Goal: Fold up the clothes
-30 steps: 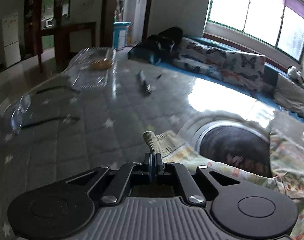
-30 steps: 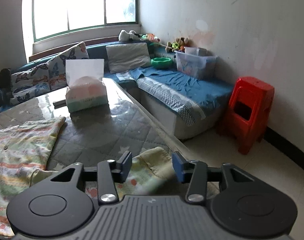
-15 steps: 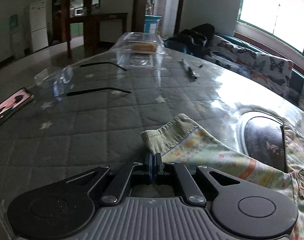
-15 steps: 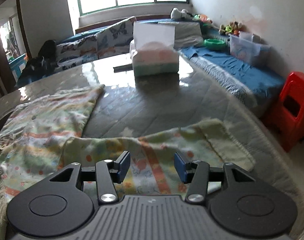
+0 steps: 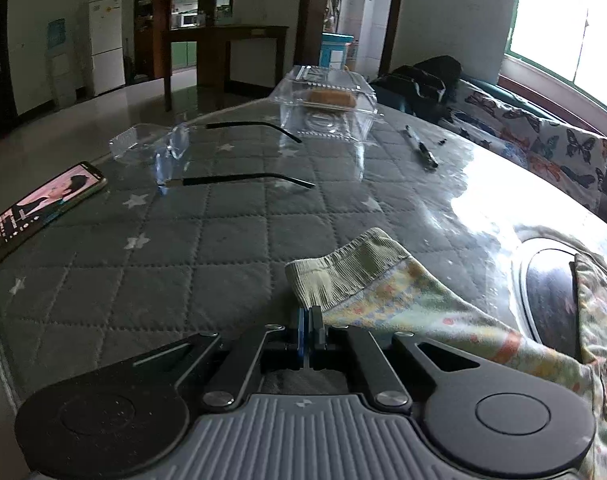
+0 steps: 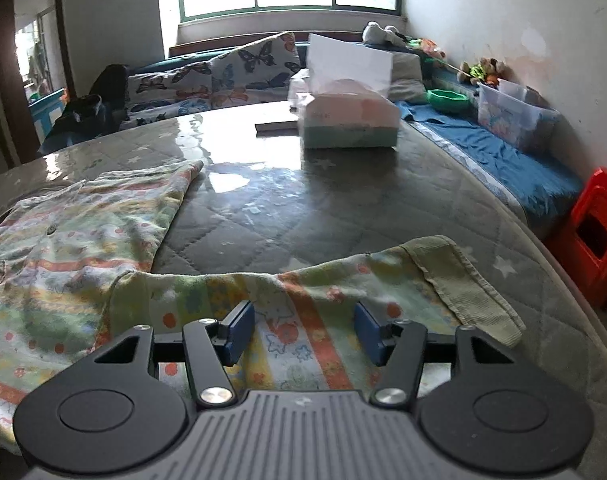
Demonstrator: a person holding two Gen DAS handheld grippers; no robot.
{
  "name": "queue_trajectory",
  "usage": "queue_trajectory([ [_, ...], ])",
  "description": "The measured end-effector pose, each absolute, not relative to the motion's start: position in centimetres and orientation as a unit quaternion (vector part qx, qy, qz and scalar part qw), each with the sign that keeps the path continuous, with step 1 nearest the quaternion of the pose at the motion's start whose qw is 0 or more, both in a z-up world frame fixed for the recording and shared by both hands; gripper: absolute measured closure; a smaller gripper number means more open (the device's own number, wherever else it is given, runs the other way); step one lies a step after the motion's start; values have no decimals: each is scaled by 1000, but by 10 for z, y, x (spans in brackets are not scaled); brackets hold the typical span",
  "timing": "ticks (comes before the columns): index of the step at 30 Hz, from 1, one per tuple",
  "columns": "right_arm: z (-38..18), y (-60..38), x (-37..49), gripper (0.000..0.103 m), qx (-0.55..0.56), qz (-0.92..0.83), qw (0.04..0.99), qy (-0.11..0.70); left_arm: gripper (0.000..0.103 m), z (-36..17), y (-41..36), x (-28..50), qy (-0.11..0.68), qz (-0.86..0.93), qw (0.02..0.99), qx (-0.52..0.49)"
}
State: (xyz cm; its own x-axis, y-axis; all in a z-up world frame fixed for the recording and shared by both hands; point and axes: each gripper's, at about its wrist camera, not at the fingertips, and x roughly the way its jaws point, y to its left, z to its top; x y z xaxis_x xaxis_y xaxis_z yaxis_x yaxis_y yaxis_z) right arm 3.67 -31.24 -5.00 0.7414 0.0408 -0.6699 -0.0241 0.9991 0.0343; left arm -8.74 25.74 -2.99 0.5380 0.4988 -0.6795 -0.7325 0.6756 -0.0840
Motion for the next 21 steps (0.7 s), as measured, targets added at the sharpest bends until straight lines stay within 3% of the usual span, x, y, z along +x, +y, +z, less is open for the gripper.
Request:
queue_trajectory([
  [21,-54,-262,64,43,-12,69,938,339,101,-30,286,-93,321,395,842,-177],
])
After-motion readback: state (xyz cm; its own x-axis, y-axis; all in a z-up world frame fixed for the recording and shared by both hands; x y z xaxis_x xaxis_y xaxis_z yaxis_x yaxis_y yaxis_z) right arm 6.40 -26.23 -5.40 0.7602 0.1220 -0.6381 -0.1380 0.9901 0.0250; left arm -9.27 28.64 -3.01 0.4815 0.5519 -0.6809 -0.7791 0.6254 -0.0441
